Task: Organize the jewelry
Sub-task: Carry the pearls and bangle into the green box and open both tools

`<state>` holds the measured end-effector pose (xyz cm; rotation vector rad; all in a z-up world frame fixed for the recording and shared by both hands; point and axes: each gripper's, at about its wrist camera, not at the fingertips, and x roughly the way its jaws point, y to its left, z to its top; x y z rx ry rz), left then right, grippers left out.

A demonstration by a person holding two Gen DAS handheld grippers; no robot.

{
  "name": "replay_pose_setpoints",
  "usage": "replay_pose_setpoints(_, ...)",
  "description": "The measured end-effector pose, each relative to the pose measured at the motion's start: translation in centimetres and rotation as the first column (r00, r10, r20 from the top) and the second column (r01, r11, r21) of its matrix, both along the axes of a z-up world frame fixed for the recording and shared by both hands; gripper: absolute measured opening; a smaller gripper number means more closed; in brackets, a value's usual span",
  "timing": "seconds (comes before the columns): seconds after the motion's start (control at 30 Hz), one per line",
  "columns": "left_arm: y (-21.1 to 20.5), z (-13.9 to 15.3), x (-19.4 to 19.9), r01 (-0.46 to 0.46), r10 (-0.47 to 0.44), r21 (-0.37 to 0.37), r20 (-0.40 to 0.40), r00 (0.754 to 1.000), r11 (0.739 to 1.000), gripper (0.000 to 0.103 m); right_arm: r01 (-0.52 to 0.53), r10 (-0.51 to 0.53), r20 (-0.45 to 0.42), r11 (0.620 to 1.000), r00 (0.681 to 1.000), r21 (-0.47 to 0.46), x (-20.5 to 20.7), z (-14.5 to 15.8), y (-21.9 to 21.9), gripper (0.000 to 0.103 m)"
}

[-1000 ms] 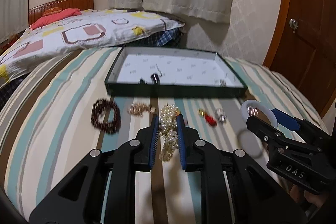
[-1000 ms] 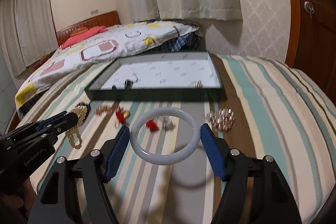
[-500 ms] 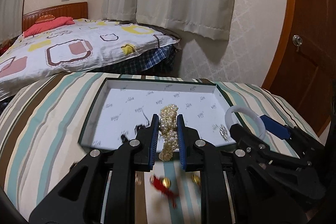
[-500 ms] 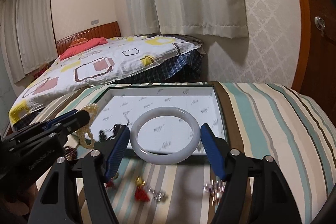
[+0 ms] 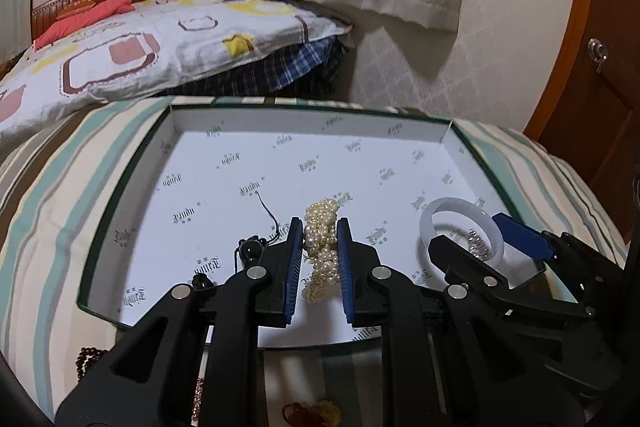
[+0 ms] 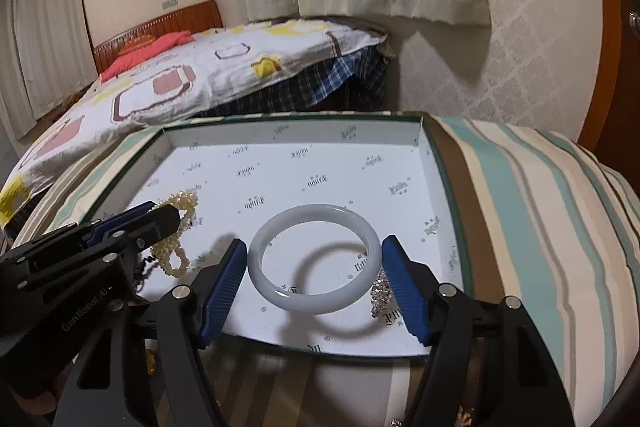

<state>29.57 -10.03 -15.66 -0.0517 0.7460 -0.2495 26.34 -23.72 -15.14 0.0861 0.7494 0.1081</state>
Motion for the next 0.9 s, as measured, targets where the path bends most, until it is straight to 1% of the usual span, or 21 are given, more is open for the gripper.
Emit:
replay_pose_setpoints(0.1,0.1,-0.8,0.5,0.005,-0.005,0.003,-0.043,0.999,1.000,0.017,-0.014,0.014,-0.037,1.000,0.999,0.005,0.5,-0.6,0.0,0.068)
replay_pose_setpoints(0.23,0.1,-1.6,0.8,0.011,-0.010,0.007,-0.073,0.997,1.000,0.017,-0.020,0.021,-0.069,1.000,0.997,0.006,1.0,-1.0,-0.2,0.068)
replay_pose_setpoints(0.37,0.5,-2.1,1.3,0.004,-0.006,-0.018,-0.104,0.995,1.000,0.018,-0.027,0.027,-0.086,1.000,0.996,0.004,1.1,-1.2,-0.1,0.068)
replay_pose_setpoints(0.57,0.6,-2.2,1.4,0.000,-0.002,-0.018,-0.111,0.994,1.000,0.019,-0.035,0.035,-0.097,0.999,0.995,0.002,1.3,-1.3,0.0,0.068)
replay_pose_setpoints(0.77,0.9,-2.2,1.5,-0.011,0.009,-0.015,-0.110,0.994,1.000,0.029,-0.041,0.041,-0.108,0.999,0.993,0.009,1.4,-1.5,0.1,0.068)
replay_pose_setpoints(0.9,1.1,-2.2,1.5,-0.006,0.004,-0.023,-0.108,0.994,1.000,0.031,-0.042,0.042,-0.097,0.999,0.994,0.006,1.4,-1.4,0.1,0.068)
